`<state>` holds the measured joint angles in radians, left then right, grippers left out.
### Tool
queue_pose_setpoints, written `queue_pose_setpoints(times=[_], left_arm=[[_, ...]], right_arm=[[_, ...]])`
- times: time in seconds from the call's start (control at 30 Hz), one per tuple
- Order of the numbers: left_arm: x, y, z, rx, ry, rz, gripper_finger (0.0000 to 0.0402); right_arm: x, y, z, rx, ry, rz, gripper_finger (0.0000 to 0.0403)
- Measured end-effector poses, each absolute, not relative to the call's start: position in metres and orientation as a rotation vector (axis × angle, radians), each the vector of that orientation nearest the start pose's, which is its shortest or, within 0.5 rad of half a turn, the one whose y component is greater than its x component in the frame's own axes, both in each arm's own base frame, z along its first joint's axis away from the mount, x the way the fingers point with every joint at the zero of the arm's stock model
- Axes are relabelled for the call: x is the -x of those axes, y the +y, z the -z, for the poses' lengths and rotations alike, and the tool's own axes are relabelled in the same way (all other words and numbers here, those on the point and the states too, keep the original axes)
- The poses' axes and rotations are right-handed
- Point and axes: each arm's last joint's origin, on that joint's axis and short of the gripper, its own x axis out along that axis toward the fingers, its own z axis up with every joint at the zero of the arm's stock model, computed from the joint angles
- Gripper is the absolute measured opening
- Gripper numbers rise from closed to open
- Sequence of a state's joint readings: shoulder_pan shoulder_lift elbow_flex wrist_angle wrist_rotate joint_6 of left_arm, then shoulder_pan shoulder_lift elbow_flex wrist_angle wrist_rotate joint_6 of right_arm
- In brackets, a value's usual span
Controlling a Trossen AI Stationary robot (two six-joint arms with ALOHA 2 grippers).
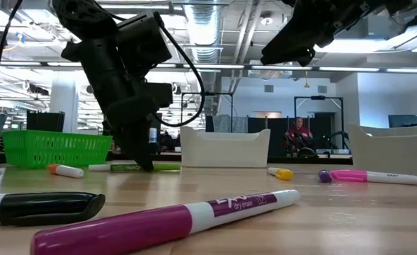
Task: Pick & Place Markers
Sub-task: Put the small light green marker pen into the gray bin
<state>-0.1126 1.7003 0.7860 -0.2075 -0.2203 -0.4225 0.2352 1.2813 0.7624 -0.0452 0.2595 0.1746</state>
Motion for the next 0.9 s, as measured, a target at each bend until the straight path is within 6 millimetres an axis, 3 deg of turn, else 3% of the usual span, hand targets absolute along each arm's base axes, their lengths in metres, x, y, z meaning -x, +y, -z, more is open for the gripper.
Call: queue_pose_setpoints(times=[0.1,0.27,0.53,0.77,0.9], left_arm=[[-0.29,-0.028,-0.13,0.192,1.028,-0.322,0.0029],[-0.291,-0.035,-0.158,0.167,0.869,-0.315,0.003],[-0.287,-0.06,-0.199,0.026,0.62,-0.231,0.0028],[-0.281,-0.074,-0.219,-0.064,0.516,-0.162,0.0035],[-0.282,-0.081,-0.223,-0.077,0.473,-0.116,0.0033]], right_arm=[[-0.27,0.055,-0.233,-0.026,0.516,0.075,0.012],[-0.297,0.06,-0.206,0.082,0.494,0.046,0.0134],[-0.324,0.047,-0.177,0.052,0.582,0.014,0.0217],[-0.336,0.039,-0.192,0.019,0.451,0.027,0.0247],[-0.344,0.046,-0.208,-0.02,0.262,-0.183,0.0231]])
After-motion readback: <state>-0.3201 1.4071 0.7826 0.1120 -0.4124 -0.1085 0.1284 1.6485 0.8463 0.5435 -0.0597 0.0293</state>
